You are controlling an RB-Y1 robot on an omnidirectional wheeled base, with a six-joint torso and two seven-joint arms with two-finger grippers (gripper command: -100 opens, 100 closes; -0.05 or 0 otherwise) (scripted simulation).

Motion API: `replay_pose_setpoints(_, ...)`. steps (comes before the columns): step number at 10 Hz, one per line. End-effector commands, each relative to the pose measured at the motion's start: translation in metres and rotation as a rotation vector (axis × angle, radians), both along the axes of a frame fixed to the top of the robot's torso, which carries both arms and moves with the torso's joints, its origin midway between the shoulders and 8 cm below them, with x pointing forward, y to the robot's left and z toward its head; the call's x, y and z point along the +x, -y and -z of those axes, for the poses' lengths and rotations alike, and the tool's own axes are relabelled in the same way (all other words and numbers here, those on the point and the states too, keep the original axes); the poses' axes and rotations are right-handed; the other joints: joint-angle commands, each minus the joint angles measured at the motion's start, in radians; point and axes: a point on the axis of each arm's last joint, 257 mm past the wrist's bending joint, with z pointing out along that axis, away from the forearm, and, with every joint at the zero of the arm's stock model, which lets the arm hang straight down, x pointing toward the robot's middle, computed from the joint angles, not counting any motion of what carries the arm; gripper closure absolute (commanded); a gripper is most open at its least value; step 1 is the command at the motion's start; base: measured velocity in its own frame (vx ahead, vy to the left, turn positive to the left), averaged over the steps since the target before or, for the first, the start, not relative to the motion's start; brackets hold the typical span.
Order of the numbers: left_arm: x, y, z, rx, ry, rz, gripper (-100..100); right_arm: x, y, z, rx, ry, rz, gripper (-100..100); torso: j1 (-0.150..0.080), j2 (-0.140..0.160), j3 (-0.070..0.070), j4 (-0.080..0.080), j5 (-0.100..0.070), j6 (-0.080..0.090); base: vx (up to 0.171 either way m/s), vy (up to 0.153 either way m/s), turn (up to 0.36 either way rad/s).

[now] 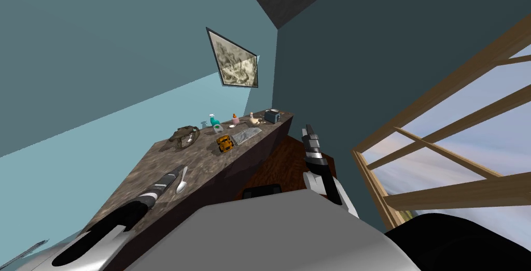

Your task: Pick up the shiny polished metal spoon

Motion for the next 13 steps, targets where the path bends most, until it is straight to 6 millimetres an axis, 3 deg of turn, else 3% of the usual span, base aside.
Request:
replay_pose_setpoints(1, -0.013, -0.015, 0.012, 0.025, -0.081, -0.013, -100, 0.0, 0.0, 0.0, 0.0, 0.0, 0.0, 0, 0.0, 0.0, 0.0, 0.0, 0.0, 0.0, 0.011, -0.059, -0.073)
replay_pose_setpoints(7, -0.056, -0.054, 0.039, 0.109, -0.316, -0.031, -100, 0.0, 0.0, 0.0, 0.0, 0.0, 0.0, 0, -0.001, 0.0, 0.0, 0.0, 0.0, 0.0, 0.001, -0.072, -0.064)
replay_pose_setpoints(13, -0.099, -0.091, 0.049, 0.205, -0.538, -0.04, -100, 0.0, 0.0, 0.0, 0.0, 0.0, 0.0, 0, -0.001, 0.0, 0.0, 0.0, 0.0, 0.0, 0.012, -0.078, -0.061)
